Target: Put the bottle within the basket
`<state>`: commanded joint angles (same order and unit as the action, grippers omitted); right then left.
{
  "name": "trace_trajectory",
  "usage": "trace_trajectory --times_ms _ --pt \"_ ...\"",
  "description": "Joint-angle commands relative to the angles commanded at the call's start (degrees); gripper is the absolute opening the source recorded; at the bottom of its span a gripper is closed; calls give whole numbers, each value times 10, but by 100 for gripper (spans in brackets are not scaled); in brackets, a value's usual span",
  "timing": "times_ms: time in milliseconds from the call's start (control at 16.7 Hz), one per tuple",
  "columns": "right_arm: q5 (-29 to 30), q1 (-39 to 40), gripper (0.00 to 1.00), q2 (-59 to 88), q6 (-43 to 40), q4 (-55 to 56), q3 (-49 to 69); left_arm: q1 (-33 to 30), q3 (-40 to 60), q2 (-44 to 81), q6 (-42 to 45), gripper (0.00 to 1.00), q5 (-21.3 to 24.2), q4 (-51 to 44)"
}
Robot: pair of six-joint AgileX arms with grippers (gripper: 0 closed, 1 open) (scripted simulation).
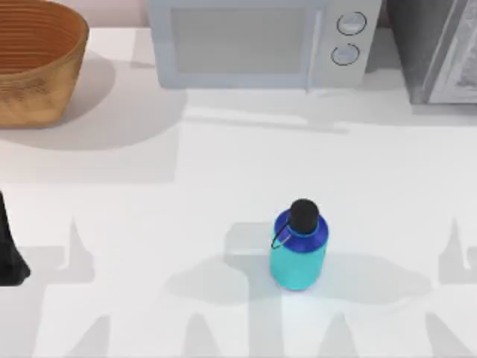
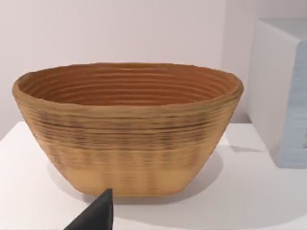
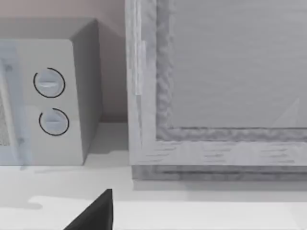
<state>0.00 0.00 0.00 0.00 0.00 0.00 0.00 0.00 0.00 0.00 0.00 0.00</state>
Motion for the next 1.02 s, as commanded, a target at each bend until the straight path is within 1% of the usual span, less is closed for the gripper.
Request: trace_trajectory --times_ms 240,420,660,1020 --pt "0 0 100 0 0 0 0 -8 3 16 0 100 -1 14" --pt "0 0 100 0 0 0 0 -42 13 83 1 100 -7 69" --pt "0 0 100 0 0 0 0 -118 31 235 1 100 -18 186" --pt "0 0 100 0 0 0 0 -271 65 543 -1 100 -41 421"
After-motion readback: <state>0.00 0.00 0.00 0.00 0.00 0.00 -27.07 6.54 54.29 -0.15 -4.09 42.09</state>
